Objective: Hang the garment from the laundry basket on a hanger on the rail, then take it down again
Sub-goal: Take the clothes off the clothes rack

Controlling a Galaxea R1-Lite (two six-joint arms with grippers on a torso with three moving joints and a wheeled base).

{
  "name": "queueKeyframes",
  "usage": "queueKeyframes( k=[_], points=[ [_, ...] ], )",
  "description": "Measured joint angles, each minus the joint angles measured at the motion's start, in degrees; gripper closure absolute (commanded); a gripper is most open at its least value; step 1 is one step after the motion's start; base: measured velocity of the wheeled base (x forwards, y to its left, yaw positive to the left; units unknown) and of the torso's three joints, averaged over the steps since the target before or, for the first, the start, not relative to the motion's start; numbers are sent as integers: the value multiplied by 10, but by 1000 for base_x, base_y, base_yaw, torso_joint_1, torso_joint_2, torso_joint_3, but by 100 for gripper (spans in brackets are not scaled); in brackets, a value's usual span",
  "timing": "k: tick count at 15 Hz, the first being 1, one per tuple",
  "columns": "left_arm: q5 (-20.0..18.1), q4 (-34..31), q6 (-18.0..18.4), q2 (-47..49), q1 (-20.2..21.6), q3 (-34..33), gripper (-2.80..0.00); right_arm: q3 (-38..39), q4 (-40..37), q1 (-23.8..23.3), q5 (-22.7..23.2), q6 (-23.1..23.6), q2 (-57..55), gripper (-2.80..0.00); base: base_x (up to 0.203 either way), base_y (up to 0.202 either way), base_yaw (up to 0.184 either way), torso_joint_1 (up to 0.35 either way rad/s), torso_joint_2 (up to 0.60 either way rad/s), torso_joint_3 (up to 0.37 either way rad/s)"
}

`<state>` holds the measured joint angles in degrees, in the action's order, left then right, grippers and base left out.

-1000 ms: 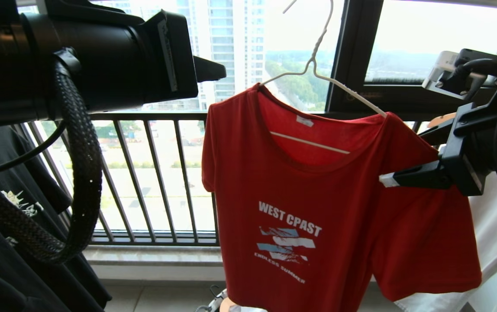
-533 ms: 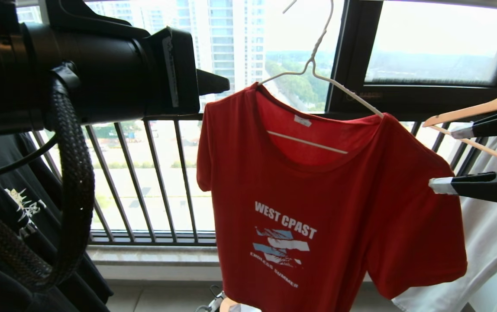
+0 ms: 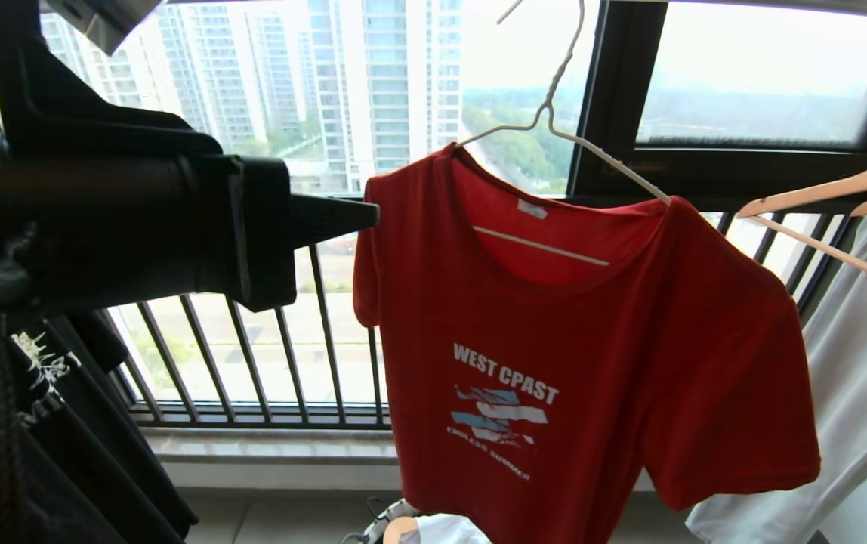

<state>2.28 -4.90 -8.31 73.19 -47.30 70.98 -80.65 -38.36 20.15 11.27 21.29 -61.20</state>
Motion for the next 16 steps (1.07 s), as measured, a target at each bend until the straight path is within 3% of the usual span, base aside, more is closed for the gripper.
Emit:
queueKeyframes(
  k=[3, 5, 9, 12, 14, 16],
  points=[
    [1, 2, 7, -88, 10, -107, 0, 33, 0, 0, 0, -46, 63, 0, 0, 0, 0, 0, 0, 0],
    [1, 3, 23, -165, 55, -181, 0, 65, 0, 0, -9, -86, 124, 0, 0, 0, 0, 0, 0, 0],
    [2, 2, 54, -318, 236, -267, 0, 113, -4, -14, -80, -159, 252, 0, 0, 0, 0, 0, 0, 0],
    [2, 1, 61, -395, 372, -294, 0, 123, -12, -105, -111, -174, 318, 0, 0, 0, 0, 0, 0, 0],
    [2, 1, 63, -435, 428, -303, 0, 128, -29, -164, -113, -175, 358, 0, 0, 0, 0, 0, 0, 0],
    [1, 0, 65, -473, 457, -308, 0, 150, -34, -184, -113, -174, 396, 0, 0, 0, 0, 0, 0, 0]
  ],
)
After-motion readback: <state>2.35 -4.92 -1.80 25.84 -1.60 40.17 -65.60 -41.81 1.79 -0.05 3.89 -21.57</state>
